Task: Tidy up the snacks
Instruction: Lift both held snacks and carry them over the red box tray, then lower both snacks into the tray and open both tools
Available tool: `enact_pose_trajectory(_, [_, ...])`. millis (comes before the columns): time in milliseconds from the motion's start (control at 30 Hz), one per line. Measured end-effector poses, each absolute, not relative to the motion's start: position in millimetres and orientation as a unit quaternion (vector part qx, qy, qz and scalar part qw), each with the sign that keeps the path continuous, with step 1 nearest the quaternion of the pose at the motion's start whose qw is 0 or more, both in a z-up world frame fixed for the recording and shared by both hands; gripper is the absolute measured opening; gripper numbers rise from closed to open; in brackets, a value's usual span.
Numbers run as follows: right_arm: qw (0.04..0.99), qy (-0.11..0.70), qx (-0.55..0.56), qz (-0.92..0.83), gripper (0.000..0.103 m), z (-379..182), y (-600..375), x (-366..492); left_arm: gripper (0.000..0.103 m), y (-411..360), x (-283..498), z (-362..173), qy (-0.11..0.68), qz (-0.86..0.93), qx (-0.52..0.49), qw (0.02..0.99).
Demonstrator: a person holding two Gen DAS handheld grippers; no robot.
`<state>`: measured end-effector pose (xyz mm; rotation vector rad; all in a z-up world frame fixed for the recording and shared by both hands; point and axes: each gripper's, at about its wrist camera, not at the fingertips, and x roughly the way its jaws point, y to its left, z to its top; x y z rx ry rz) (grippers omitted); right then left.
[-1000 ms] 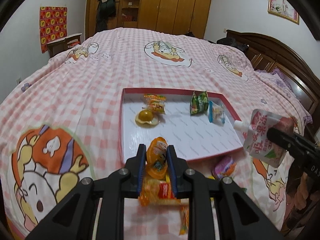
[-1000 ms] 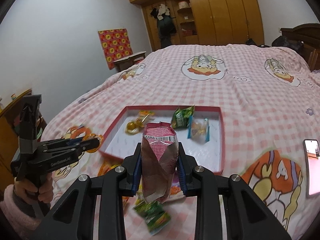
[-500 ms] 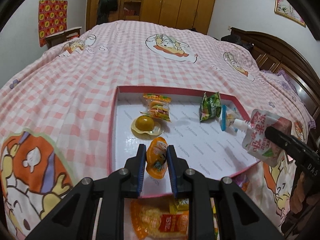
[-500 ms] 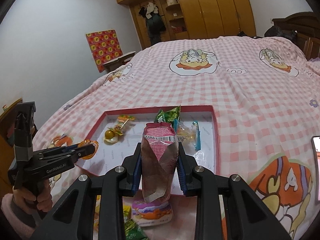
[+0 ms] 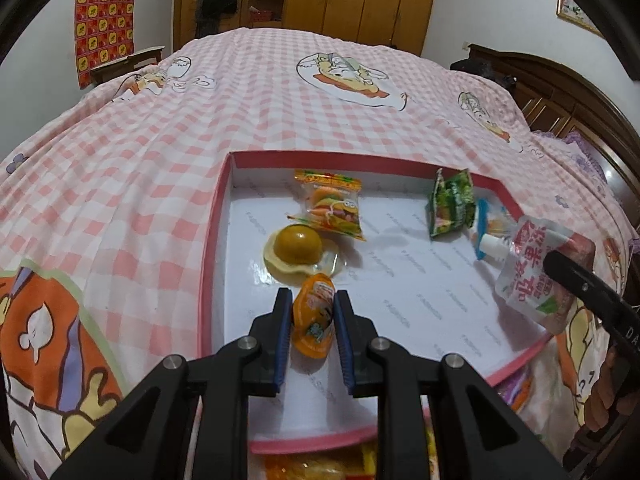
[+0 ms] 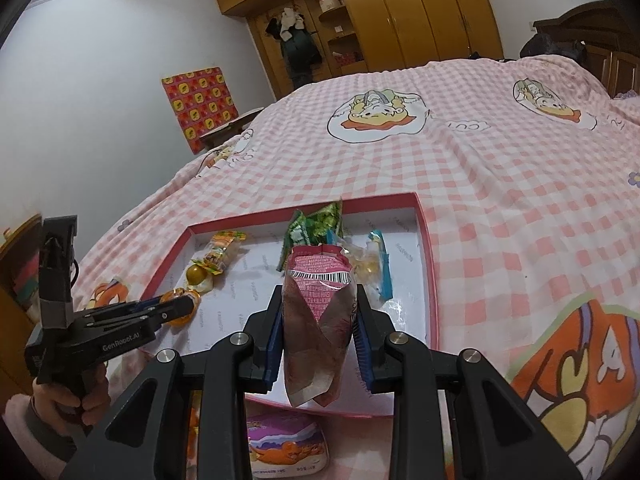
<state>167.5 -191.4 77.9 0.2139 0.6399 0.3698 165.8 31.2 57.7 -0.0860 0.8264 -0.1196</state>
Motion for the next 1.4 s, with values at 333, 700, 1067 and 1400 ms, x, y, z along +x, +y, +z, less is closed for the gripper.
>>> enact_pose_trajectory(333, [0.929,0.306,0.108,0.181,0.031,71.4,-187.8,177.5,0.021,30.5,178.3,57.2,0.396,-0.048,-0.027,0.917])
enact_pose_trajectory(700, [0.928,0.309,0.12,0.17,0.031,69.2,-190.5,190.6,0.022,28.5,179.5,56.5,0.395,-0.044,-0.026,0.917])
enact_pose_trajectory(1067, [0.931,0.306,0.114,0.162,0.038,69.6,-193.4,191.6,0.021,29.6,180.0,57.7,0.394,-0.049,-0.034,0.917])
enact_pose_trajectory(1400, [0.941,0.294,0.098,0.136,0.062,73.6,-200.2,184.6,0.039,30.1,165.6,70.9,0.376,-0.074,-0.04,0.923])
